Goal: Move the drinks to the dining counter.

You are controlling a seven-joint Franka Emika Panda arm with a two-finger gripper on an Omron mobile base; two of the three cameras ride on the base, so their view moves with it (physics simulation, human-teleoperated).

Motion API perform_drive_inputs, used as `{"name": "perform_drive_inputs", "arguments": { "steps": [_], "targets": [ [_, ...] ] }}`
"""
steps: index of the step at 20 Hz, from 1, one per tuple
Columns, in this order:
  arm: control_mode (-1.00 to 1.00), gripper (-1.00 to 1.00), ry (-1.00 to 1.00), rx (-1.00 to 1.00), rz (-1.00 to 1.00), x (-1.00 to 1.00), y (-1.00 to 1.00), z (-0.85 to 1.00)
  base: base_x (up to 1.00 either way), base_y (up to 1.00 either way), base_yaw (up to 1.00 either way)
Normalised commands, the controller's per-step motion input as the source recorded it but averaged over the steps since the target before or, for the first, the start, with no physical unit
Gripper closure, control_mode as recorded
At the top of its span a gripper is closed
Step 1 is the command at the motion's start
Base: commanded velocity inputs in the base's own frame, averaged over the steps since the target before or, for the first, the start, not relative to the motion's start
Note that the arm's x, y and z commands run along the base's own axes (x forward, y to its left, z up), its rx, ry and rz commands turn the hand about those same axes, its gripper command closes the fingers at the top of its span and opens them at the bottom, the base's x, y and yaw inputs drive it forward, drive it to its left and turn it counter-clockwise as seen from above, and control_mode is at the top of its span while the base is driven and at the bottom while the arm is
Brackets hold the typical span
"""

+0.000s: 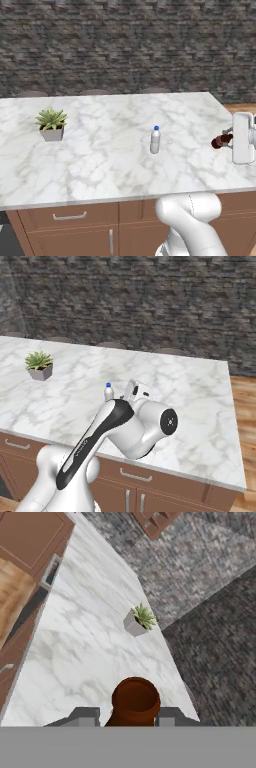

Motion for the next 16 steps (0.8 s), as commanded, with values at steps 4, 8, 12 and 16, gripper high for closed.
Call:
{"name": "perform_drive_inputs", "arguments": {
  "steps": [4,8,12,16],
  "targets": [
    [1.0,1.0,0.0,0.0,0.0,0.0,0.0,0.0,0.7,0.0,0.0],
    [1.0,1.0,0.0,0.0,0.0,0.0,0.0,0.0,0.69,0.0,0.0],
    [1.0,1.0,0.0,0.0,0.0,0.0,0.0,0.0,0.44,0.0,0.0],
    [1.0,1.0,0.0,0.0,0.0,0.0,0.0,0.0,0.04,-0.01,0.0]
  ]
}}
